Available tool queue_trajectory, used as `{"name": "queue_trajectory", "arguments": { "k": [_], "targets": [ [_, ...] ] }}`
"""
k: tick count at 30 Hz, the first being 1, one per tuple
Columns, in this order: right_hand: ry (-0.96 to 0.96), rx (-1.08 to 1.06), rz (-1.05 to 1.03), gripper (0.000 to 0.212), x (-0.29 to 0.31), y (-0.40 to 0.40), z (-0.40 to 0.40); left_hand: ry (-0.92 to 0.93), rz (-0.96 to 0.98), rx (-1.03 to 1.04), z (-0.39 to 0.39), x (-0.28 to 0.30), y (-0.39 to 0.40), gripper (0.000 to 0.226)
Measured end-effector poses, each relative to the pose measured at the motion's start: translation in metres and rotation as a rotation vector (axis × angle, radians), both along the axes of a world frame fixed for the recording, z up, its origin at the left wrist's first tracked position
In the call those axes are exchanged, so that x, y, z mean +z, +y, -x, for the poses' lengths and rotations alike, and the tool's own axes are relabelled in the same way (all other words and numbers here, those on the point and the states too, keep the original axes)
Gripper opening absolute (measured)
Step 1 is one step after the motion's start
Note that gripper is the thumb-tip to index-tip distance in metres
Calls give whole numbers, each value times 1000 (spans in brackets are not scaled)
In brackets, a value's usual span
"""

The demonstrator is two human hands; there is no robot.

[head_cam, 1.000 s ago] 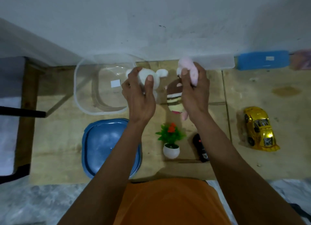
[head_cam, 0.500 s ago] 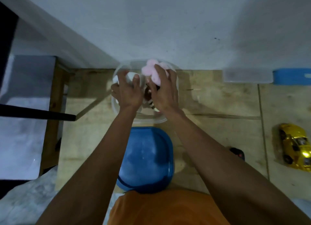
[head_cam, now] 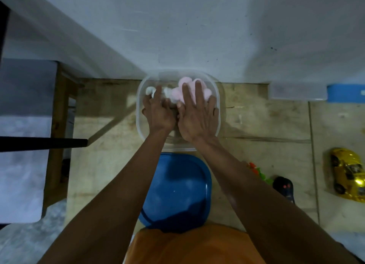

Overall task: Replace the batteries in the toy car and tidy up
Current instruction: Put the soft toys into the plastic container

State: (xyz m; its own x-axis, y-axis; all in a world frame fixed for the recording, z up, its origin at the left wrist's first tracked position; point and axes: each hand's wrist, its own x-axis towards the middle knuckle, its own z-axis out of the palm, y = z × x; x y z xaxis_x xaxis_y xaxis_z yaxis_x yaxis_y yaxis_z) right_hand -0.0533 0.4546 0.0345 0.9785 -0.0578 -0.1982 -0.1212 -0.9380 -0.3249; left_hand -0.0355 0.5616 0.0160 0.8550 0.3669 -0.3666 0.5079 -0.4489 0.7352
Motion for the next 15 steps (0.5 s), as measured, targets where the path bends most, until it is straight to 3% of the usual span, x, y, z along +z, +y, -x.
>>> {"name": "queue_trajectory", "arguments": {
  "k": [6,11,15],
  "targets": [
    [5,40,257,55,-3,-7,-4,-6,-38,-67,-1,-6,1,62],
    [76,109,241,57,2,-17,-9,-9,-121,-118,-3,-7,3,61],
    [7,84,111,56,15,-20,-5,-80,-172,-129,4,4,8,61]
  ]
}}
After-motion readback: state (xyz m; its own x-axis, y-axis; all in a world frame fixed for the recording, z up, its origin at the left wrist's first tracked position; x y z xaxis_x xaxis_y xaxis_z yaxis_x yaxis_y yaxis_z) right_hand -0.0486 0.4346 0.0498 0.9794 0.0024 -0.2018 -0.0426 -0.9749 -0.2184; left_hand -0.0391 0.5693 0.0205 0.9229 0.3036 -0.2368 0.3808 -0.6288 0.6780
